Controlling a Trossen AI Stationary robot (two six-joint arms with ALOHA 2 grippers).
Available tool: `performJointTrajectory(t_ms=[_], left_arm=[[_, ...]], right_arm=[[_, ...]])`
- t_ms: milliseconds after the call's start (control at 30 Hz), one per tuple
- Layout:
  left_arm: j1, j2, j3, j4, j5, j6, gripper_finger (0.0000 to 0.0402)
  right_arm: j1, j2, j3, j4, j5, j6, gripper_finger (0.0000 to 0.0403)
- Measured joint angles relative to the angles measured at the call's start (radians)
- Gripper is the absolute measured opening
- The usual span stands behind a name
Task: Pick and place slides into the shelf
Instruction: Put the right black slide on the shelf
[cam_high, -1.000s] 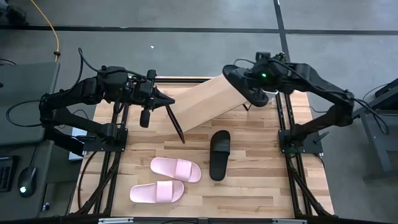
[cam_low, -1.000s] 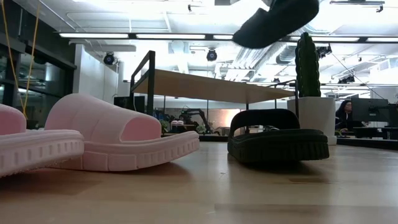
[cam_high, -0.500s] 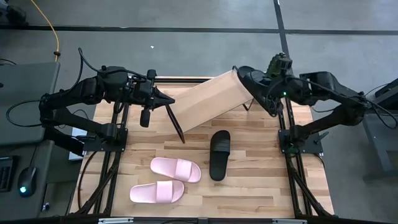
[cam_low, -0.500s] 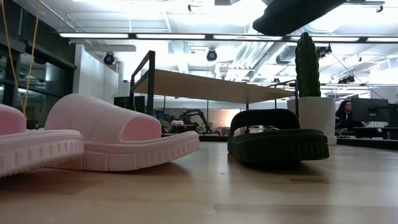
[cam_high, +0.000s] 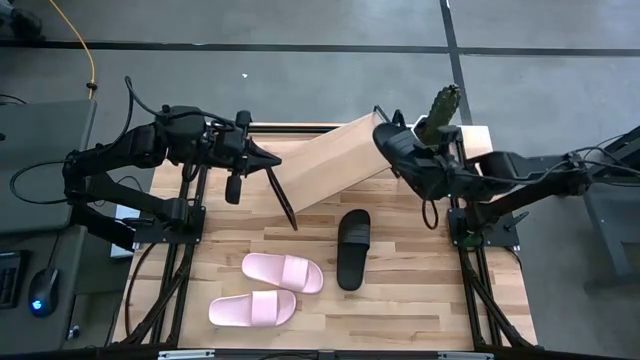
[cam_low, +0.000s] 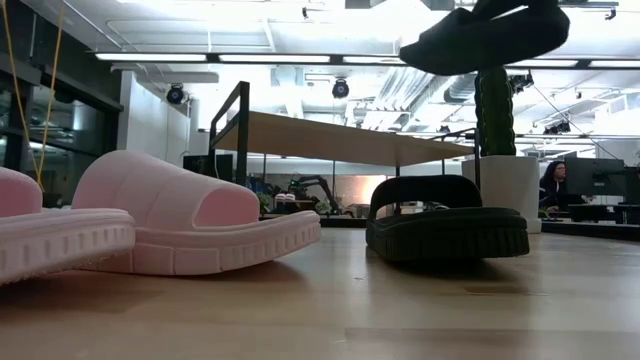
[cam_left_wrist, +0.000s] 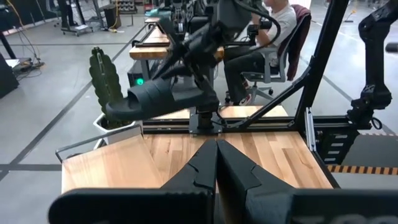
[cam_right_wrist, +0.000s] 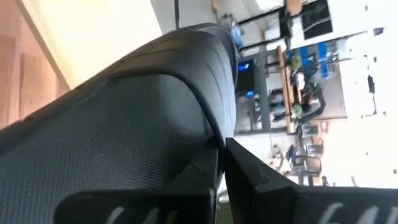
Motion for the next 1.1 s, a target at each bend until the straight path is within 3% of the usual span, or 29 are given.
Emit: performJointTrajectory(t_ms=[500,900,1100], left_arm=[[0.0,0.0,0.0,0.001,0.0,0.0,0.0001],[0.0,0.0,0.0,0.001,0.0,0.0,0.0001],[0.0,0.006,0.0,-0.002,0.0,0.0,0.0001]], right_arm=[[-0.002,-0.035,-0.184,0.065,-0.053,0.091,0.0],[-0.01,-0.034,-0.265,0.229,-0.069,-0.009,0.0],[-0.045,-0.027,-0.267,0.232,-0.13,-0.009,0.0]])
